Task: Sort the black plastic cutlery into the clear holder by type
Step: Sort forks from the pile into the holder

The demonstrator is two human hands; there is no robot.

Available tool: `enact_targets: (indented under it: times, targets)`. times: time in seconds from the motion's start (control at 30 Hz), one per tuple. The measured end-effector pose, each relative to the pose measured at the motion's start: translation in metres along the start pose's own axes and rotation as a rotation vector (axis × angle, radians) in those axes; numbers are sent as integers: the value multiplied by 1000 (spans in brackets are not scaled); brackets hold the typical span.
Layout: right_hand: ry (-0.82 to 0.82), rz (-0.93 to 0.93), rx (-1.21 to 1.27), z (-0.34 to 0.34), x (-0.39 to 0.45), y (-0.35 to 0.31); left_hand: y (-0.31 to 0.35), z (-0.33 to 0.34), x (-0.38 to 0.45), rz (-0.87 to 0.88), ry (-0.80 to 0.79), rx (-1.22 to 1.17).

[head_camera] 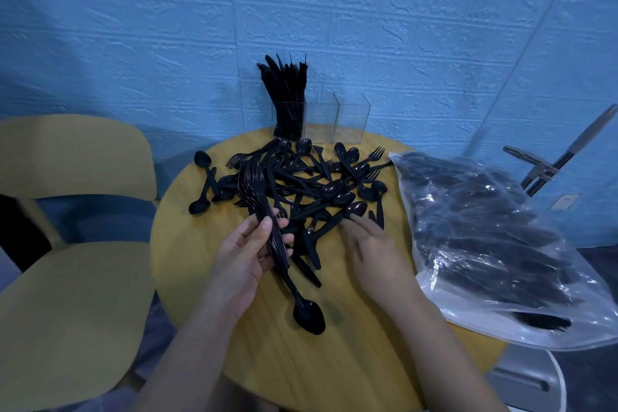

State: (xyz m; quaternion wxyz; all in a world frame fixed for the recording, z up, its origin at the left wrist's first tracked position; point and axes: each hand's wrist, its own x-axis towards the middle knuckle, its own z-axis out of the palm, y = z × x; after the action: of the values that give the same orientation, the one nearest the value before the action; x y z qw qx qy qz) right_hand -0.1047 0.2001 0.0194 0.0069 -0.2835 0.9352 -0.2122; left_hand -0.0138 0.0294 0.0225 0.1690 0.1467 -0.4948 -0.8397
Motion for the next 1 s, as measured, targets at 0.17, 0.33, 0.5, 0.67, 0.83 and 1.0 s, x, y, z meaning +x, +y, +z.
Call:
enact_targets:
  times: [0.17,0.33,0.5,0.67,0.83,1.0]
  targets:
    - [-65,-82,-214,8,5,2,0,-1,0,-8,26,-10]
    - [62,-54,-139,6,-3,13,0,-1,0,-14,30,-12]
    - [125,-69,-194,2,1,14,-1,-2,1,-6,24,-18]
    - [201,-150,-249,-12,22,13,-1,-3,1,2,7,-19]
    - [265,-136,-104,-45,35,17,-2,-4,2,11,6,-24]
    - [-2,-213,-222,-48,33,26,-2,-5,3,18,22,-42]
